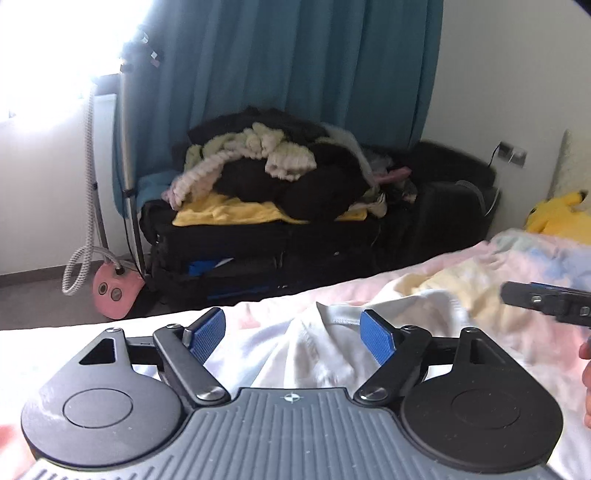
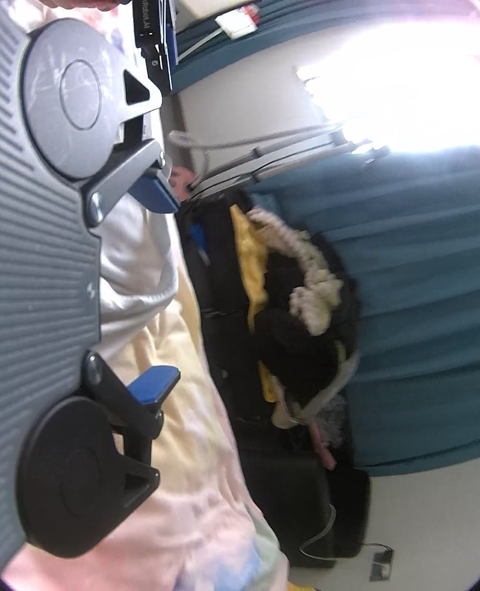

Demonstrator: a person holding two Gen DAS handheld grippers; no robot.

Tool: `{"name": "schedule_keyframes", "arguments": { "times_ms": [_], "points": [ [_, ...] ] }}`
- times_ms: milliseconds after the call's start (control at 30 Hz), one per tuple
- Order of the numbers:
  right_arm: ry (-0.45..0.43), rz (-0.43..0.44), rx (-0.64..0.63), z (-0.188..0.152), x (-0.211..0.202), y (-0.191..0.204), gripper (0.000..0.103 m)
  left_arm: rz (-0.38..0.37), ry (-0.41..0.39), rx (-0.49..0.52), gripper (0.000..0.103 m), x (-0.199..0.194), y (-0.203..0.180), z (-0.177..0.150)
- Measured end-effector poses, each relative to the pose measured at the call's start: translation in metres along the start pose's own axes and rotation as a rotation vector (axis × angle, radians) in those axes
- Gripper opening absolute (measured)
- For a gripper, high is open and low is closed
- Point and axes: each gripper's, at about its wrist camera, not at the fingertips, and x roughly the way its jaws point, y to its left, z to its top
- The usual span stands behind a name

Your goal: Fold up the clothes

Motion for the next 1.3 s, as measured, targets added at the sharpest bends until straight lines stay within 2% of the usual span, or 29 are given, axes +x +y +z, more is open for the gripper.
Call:
{"name": "schedule_keyframes", "arguments": {
  "times_ms": [133,200,300,367,433,500,567,667,800,867,933,967,1033,1133,1200,1300],
  "points": [
    [-0.056,-0.018,0.061,-0.009,-0.099,0.005,0.09,-0.01,-0.011,-0.075,0.083,-0.085,0.01,-0.018],
    [-0.075,-0.041,0.105,-0.023,-0.151,0.005,0.089,-0.027,-0.012,-0.086,0.083,-0.131,0.007,-0.034],
    [-0.081,-0.031,0.209,-0.05,-0.222,0.003,0.087,-0.064,-0.005,-0.095,0.083,-0.196,-0.004,-0.066],
    [-0.031,-0.017,0.254,-0.071,-0.256,0.002,0.083,-0.089,0.015,-0.108,0.083,-0.232,-0.013,-0.086],
    [0.028,-0.015,0.284,-0.092,-0.285,0.002,0.073,-0.128,0.019,-0.127,0.083,-0.263,-0.024,-0.107],
    [0.099,-0.01,0.308,-0.115,-0.306,0.003,0.07,-0.171,0.03,-0.151,0.083,-0.286,-0.036,-0.126],
    [0.162,0.005,0.351,-0.139,-0.317,0.001,0.066,-0.207,0.045,-0.137,0.083,-0.303,-0.053,-0.141],
    [0.233,0.031,0.438,-0.167,-0.325,-0.003,0.059,-0.238,0.044,-0.049,0.082,-0.324,-0.083,-0.158],
    [0.323,0.017,0.436,-0.195,-0.317,0.003,0.059,-0.289,0.065,0.024,0.082,-0.334,-0.115,-0.187],
    [0.37,0.013,0.418,-0.204,-0.308,0.006,0.05,-0.324,0.097,0.065,0.081,-0.333,-0.127,-0.203],
    [0.355,0.04,0.409,-0.203,-0.309,0.011,0.014,-0.346,0.118,0.124,0.077,-0.331,-0.138,-0.213],
    [0.344,0.059,0.411,-0.202,-0.31,0.012,0.009,-0.362,0.12,0.152,0.077,-0.33,-0.143,-0.217],
    [0.282,0.148,0.479,-0.195,-0.321,0.012,0.004,-0.405,0.108,0.179,0.077,-0.331,-0.149,-0.22],
    [0.185,0.284,0.567,-0.18,-0.336,0.013,0.004,-0.501,0.079,0.204,0.077,-0.336,-0.158,-0.225],
    [0.127,0.367,0.618,-0.171,-0.345,0.014,0.004,-0.565,0.062,0.256,0.077,-0.34,-0.17,-0.231],
    [0.101,0.445,0.681,-0.169,-0.346,0.01,0.005,-0.572,0.038,0.357,0.077,-0.339,-0.192,-0.242]
  ]
}}
